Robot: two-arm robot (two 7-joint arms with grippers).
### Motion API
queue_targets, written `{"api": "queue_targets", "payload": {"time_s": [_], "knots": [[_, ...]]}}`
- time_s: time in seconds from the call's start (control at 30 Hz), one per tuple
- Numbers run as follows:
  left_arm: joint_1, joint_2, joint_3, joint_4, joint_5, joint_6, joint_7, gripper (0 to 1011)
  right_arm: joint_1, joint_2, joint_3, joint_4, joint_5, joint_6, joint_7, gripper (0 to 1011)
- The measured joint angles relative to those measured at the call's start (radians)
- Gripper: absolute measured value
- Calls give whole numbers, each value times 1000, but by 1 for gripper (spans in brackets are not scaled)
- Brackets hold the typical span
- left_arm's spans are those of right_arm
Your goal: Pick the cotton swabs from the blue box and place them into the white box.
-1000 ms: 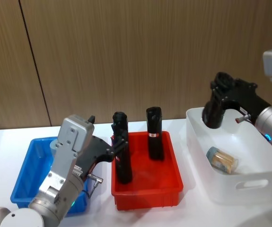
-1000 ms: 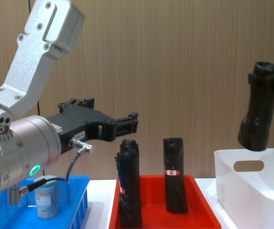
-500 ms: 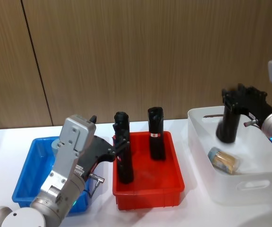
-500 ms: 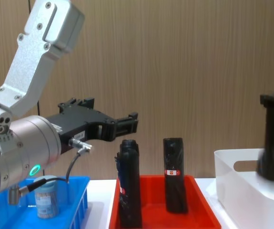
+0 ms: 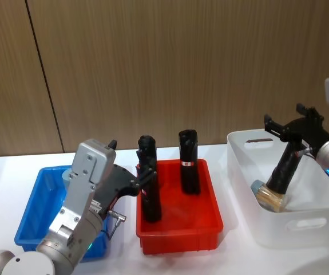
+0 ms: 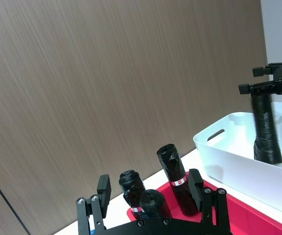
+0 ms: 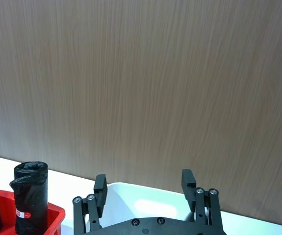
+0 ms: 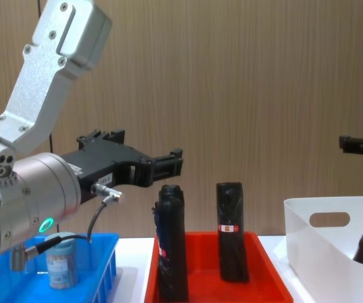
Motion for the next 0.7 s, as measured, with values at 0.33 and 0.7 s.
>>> {"api": "queue_targets", "payload": {"time_s": [0.33, 0.7], "knots": [[0, 0, 0, 0, 0, 0, 0, 1004, -12, 2, 1, -14, 5, -4, -2, 1002], [0, 0, 0, 0, 0, 0, 0, 1004, -18, 4, 3, -21, 8, -6, -2, 1002]]}}
